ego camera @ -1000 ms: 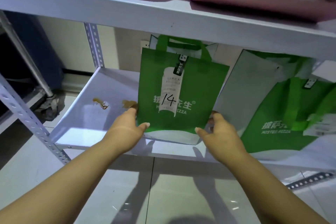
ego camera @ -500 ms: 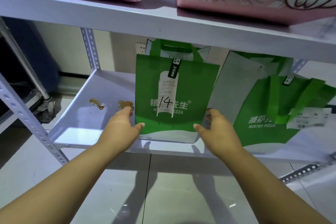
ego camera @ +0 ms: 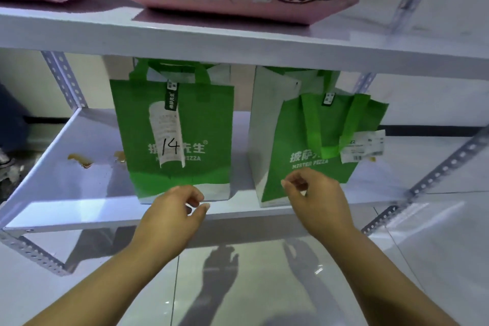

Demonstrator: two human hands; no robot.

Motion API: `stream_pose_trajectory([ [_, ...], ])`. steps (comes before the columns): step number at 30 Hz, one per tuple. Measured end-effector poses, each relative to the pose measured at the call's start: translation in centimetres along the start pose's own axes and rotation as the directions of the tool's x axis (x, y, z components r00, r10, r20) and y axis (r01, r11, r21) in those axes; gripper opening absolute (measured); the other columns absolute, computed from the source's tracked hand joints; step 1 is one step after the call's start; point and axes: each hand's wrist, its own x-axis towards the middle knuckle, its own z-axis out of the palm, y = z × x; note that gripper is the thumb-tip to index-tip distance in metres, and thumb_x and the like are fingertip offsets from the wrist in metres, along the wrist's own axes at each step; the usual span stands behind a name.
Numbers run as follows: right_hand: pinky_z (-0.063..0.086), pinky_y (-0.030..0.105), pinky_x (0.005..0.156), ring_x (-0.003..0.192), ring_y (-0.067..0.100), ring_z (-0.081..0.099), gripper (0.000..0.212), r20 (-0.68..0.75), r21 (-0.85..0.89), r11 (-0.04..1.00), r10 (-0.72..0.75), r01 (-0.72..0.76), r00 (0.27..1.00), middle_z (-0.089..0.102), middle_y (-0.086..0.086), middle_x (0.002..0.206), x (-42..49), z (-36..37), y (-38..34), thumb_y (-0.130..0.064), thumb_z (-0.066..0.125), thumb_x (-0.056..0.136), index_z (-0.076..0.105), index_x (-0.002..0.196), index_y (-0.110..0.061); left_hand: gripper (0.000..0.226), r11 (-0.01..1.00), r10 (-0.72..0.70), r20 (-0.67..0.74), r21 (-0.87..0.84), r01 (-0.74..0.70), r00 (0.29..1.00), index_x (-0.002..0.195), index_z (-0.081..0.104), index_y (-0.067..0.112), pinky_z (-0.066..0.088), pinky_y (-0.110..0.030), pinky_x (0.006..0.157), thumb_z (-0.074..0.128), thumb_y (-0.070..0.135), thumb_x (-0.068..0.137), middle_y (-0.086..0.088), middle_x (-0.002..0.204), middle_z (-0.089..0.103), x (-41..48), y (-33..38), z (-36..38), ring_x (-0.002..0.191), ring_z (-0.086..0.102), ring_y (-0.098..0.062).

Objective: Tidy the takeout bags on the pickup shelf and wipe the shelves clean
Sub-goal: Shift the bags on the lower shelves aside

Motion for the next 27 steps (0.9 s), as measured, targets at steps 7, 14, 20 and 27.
stream_pose_trajectory([
  [7, 0.038, 0.025, 0.059, 0.071, 0.012, 0.054, 0.015, -0.069, -0.055, 0.98, 0.19, -0.193, 0.979, 0.059, -0.012, 0.078, -0.3, -2.6, 8.1, -0.033, 0.059, 0.087, 0.065, 0.095, -0.022, 0.007, 0.997, 0.072, 0.067, -0.027, -0.07, 0.995, 0.085, 0.061, 0.026, 0.045, -0.027, 0.066, 0.065, 0.031, 0.083, 0.009, 0.083, 0.064, 1.1, 5.2, 4.5, 0.072, 0.059, -0.008],
  [14, 0.042, 0.03, 0.082, 0.106, 0.02, 0.057, 0.049, -0.047, 0.05, 0.953, 0.3, -0.298, 0.953, 0.058, 0.002, 0.124, 1.4, -3.6, 12.8, -0.033, 0.061, 0.087, 0.047, 0.13, -0.014, 0.043, 0.984, 0.177, -0.04, 0.01, -0.177, 0.983, 0.121, 0.054, 0.015, 0.038, -0.026, 0.077, 0.067, 0.029, 0.083, -0.005, 0.113, 0.059, 2.5, 9.4, 7.4, 0.098, 0.056, -0.022],
  [20, 0.037, 0.028, 0.085, 0.102, 0.015, 0.049, 0.052, 0.078, 0.153, 0.942, 0.289, -0.298, 0.954, 0.053, -0.003, 0.118, 3.1, -3.2, 13.1, -0.027, 0.064, 0.086, 0.042, 0.132, -0.015, 0.051, 0.98, 0.2, -0.02, 0.003, -0.2, 0.98, 0.131, 0.043, 0.023, 0.042, -0.03, 0.079, 0.064, 0.028, 0.085, -0.005, 0.122, 0.055, 2.8, 11.1, 8.8, 0.105, 0.054, -0.025],
  [27, 0.036, 0.024, 0.077, 0.091, 0.009, 0.046, 0.039, 0.117, 0.283, 0.926, 0.226, -0.25, 0.967, 0.052, -0.011, 0.106, 3.1, -2.7, 13.2, -0.019, 0.062, 0.086, 0.05, 0.122, -0.022, 0.057, 0.981, 0.186, -0.012, 0.049, -0.185, 0.982, 0.135, 0.039, 0.019, 0.045, -0.033, 0.083, 0.064, 0.026, 0.085, -0.009, 0.124, 0.056, 3.4, 11.1, 9.0, 0.109, 0.054, -0.029],
])
